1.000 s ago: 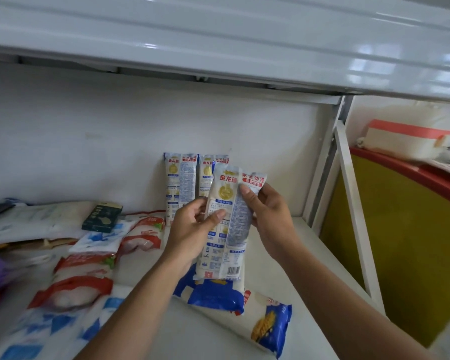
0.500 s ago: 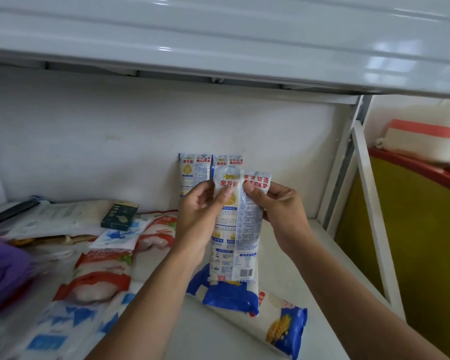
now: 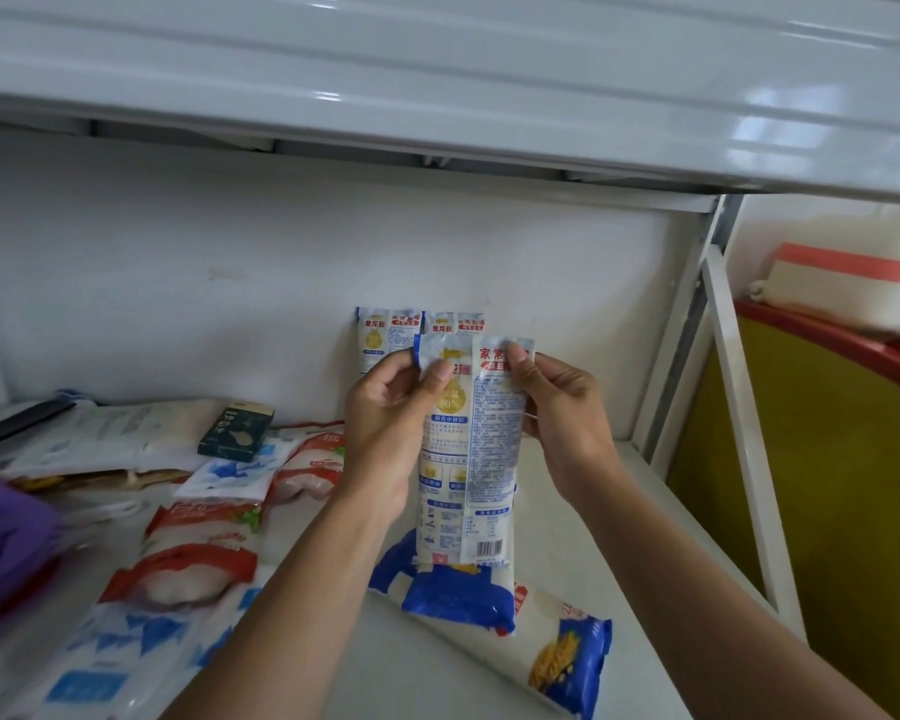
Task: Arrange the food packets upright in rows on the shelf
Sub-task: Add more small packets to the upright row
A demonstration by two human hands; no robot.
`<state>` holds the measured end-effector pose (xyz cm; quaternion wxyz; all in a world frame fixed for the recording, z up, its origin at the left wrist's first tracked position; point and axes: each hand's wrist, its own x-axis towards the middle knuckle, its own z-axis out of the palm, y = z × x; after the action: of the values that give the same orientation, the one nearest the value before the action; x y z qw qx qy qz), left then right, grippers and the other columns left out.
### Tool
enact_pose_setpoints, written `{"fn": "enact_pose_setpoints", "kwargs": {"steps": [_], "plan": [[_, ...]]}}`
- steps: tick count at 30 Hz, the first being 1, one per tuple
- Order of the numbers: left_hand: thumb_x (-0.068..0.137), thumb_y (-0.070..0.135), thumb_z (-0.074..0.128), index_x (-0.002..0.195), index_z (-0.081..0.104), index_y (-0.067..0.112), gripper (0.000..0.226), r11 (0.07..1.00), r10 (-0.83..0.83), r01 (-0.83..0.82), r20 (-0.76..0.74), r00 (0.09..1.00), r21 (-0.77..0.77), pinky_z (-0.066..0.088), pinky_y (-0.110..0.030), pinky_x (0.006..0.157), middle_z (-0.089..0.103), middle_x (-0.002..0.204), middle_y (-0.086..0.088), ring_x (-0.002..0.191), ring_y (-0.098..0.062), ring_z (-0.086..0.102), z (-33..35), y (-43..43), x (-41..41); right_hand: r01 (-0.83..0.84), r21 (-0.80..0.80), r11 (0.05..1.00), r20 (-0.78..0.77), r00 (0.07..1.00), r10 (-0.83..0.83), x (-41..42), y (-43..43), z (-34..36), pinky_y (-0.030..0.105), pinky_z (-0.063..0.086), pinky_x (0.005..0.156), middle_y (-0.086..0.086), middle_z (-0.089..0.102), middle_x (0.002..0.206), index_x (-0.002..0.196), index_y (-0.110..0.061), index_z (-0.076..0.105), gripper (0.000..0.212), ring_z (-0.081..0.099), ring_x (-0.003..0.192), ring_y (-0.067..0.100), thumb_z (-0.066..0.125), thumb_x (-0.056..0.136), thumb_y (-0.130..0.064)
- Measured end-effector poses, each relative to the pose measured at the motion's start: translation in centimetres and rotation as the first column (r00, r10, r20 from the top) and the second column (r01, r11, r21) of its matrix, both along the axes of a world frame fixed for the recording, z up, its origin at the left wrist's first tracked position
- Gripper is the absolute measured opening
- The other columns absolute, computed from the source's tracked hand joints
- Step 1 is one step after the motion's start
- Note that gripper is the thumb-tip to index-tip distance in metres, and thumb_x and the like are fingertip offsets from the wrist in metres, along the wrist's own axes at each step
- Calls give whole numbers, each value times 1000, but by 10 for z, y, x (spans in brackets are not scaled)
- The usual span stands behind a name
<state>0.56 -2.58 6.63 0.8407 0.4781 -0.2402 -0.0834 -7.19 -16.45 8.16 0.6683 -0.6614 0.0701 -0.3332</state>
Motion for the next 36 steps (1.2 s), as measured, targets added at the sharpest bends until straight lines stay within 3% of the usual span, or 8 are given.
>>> {"fn": "enact_pose_setpoints", "kwargs": {"steps": [6, 12, 18, 21, 24, 26, 31, 36], "plan": [[88, 12, 77, 107, 74, 5, 21, 1000, -3, 2, -53, 999, -2, 60, -22, 62, 82, 97, -5, 81, -14, 80, 5, 3, 4, -2, -33, 999, -2, 1000, 2, -1, 0, 2, 35, 65, 77, 8, 82, 97, 102, -11, 79, 25, 79, 88, 25, 62, 100, -29], [89, 23, 75, 99, 77, 14, 14, 1000, 11, -13, -177, 984, -9, 61, -24, 61, 82, 99, -5, 85, -19, 80, 7, 3, 4, -10, -19, 1000, -20, 1000, 10, -1, 2, -2, 38, 64, 84, 5, 82, 101, 106, -13, 79, 29, 79, 94, 24, 63, 98, -36], [91, 23, 74, 114, 78, 17, 24, 999, 37, -41, -183, 982, -20, 60, -23, 59, 82, 106, -4, 89, -17, 80, 6, 7, 7, -141, -170, 975, -255, 962, 94, -15, 3, -29, 14, 56, 62, -8, 81, 104, 117, -21, 70, 32, 78, 86, 7, 74, 89, -35], [91, 22, 74, 114, 78, 17, 25, 999, 33, -40, -186, 982, -35, 61, -24, 61, 81, 108, -4, 92, -19, 80, 4, 7, 6, -191, -252, 949, -386, 919, 83, -20, 4, -39, 12, 54, 58, -11, 81, 101, 116, -21, 70, 31, 77, 81, 2, 76, 89, -34], [91, 19, 72, 110, 78, 20, 20, 998, 11, -20, -165, 986, -53, 62, -26, 66, 80, 111, -6, 98, -21, 79, 4, 6, 6, -169, -230, 958, -377, 923, 73, -20, 2, -47, 32, 65, 76, -9, 81, 104, 117, -21, 71, 29, 78, 92, 11, 75, 90, -33], [92, 18, 71, 111, 77, 22, 21, 998, 1, -9, -134, 991, -56, 62, -31, 76, 79, 115, -5, 104, -21, 77, 4, 6, 8, -145, -202, 969, -350, 934, 67, -19, 1, -50, 38, 65, 81, -7, 81, 105, 115, -21, 71, 26, 79, 94, 14, 74, 91, -31], [95, 23, 68, 133, 67, 21, 38, 1000, -14, 14, -16, 1000, 20, 52, -37, 103, 76, 125, 3, 118, -15, 71, -1, 8, 18, -62, -143, 988, -302, 953, 16, -11, -19, -49, 34, 65, 76, -2, 82, 102, 114, -18, 70, 24, 79, 91, 18, 73, 92, -28], [95, 27, 66, 139, 61, 24, 44, 994, -47, 45, 20, 999, 100, 49, -38, 106, 76, 124, 7, 120, -11, 69, -9, 11, 30, 133, -141, 981, -264, 950, -166, 20, -69, -50, 26, 63, 63, 1, 82, 91, 111, -12, 73, 23, 79, 78, 15, 76, 92, -23]]}}
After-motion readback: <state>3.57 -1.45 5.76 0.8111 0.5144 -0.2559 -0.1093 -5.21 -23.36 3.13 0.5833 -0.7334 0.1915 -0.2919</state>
